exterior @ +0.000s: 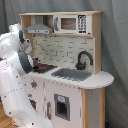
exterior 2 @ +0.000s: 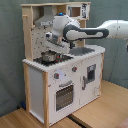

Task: Play with the kitchen

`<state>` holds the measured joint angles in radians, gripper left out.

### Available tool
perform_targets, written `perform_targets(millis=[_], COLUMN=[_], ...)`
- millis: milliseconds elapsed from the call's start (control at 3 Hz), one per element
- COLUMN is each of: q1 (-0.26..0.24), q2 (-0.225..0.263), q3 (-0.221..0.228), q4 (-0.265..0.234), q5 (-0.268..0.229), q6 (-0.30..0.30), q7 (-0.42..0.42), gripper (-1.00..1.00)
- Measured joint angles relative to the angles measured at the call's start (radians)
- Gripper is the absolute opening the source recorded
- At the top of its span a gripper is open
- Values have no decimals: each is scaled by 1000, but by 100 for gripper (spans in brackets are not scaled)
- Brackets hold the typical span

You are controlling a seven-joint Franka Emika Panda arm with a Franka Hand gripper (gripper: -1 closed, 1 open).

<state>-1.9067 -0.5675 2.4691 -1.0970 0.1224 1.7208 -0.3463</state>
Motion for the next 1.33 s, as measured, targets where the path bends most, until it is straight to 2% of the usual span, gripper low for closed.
perform_targets(millis=[333, 667, 1000, 1333], q1=[-28, -53, -74, -75], q2=[-5, -23, -45, -45], q3=[1, 17, 33, 33], q4=[24, 24, 32, 33], q5=[34, 67, 81, 81], q6=[-49, -83, -99, -102], q7=[-83, -168, -255, -259], gripper=[100, 100, 100, -100])
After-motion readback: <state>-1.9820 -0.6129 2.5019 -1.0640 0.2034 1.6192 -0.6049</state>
